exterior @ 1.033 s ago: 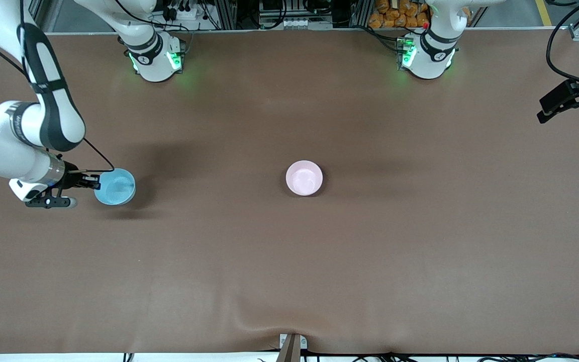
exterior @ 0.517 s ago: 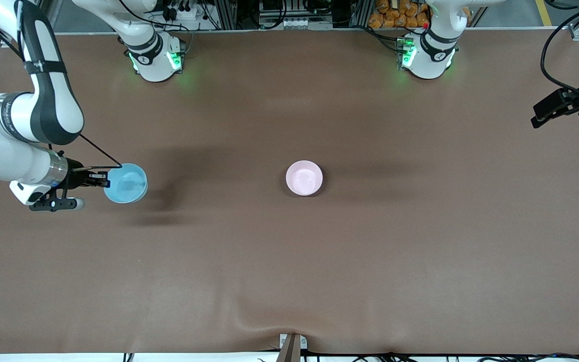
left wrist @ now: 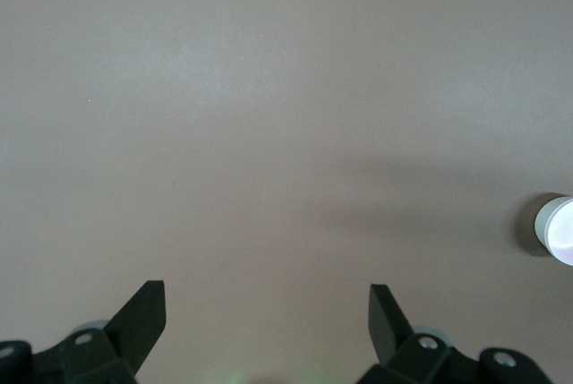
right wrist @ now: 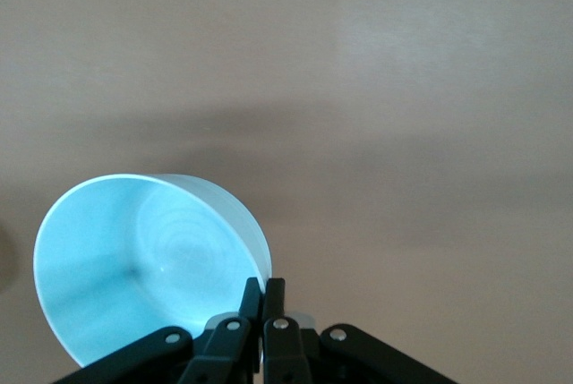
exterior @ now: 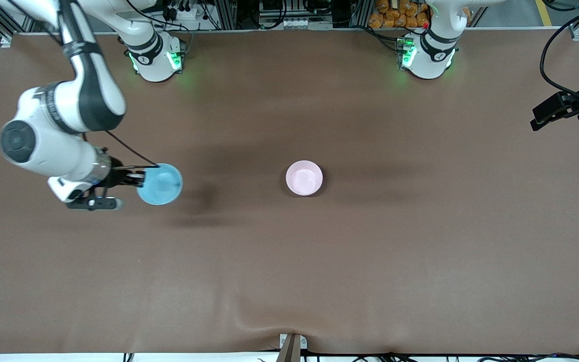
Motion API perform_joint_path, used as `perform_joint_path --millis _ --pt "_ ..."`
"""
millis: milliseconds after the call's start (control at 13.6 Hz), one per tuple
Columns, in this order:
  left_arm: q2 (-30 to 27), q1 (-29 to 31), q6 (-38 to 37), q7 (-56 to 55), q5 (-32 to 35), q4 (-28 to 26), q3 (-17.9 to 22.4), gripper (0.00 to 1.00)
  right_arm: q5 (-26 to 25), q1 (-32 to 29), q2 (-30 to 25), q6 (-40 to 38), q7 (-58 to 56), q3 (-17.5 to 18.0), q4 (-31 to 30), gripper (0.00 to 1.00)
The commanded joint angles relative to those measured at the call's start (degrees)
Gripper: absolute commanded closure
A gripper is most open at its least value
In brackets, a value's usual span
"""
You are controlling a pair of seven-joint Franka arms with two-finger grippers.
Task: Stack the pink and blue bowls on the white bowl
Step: 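Lift and carry the blue bowl with the right gripper over the pink bowl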
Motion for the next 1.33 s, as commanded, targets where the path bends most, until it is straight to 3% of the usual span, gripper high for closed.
perform_joint_path --millis 0,443,812,1255 --pt "-1.51 0.48 1.17 0.77 -0.21 -1.67 0.19 0.00 1.07 4.25 -0.08 1.53 5.37 -0.52 0.79 1.00" --pt "-1.86 0.48 1.08 0.77 -0.21 -2.11 0.10 0.00 6.25 13.83 0.18 3.91 13.11 -0.52 1.23 1.00" --pt "-1.95 0.48 1.17 0.77 -0.21 -2.55 0.01 0.00 6.35 21.92 2.55 8.30 24.00 -0.52 2.36 1.00" --pt "-1.86 0.48 1.17 0.77 -0.21 -2.73 0.01 0.00 6.43 27.11 8.61 8.48 34.91 -0.52 8.08 1.00"
